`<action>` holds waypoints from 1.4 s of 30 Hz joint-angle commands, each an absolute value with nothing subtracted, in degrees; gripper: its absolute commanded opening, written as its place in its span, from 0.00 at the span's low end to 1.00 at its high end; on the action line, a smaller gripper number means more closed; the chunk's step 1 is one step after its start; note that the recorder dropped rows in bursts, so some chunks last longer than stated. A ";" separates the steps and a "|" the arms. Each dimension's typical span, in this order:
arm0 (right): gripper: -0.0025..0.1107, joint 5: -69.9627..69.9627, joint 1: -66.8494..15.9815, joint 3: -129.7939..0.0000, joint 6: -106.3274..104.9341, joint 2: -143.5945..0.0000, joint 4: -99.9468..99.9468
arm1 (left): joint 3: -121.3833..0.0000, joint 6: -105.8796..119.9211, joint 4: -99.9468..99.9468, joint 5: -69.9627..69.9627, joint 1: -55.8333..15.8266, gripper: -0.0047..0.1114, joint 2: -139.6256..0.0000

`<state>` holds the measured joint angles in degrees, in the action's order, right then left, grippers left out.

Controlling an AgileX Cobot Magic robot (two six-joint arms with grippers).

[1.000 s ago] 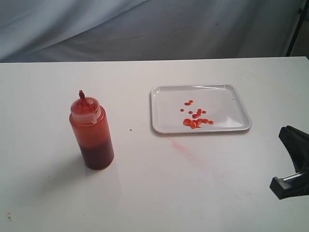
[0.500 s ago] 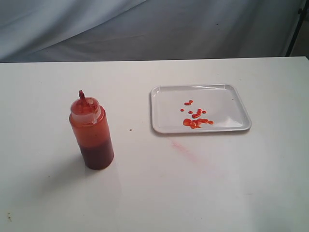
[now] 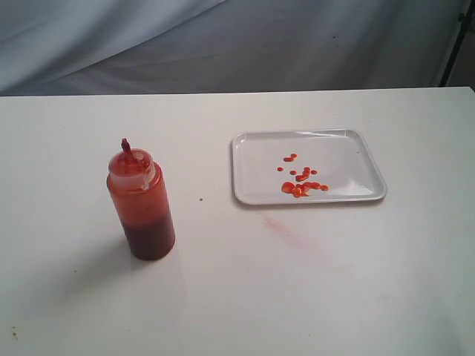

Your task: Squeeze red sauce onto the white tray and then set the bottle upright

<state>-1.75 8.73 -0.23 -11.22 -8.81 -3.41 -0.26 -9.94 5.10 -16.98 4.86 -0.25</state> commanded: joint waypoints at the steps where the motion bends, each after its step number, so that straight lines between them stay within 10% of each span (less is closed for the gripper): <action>1: 0.02 1.14 9.48 0.00 -11.10 -5.91 -2.56 | 0.00 -10.00 5.28 -16.54 4.43 0.04 0.00; 42: 0.02 11.49 0.00 0.00 -15.02 0.00 -14.20 | 0.00 -10.00 5.28 -16.54 4.43 0.04 0.00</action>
<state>11.46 0.08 -0.23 -14.37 -0.36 -13.72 -0.26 -9.94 5.10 -16.98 4.86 -0.25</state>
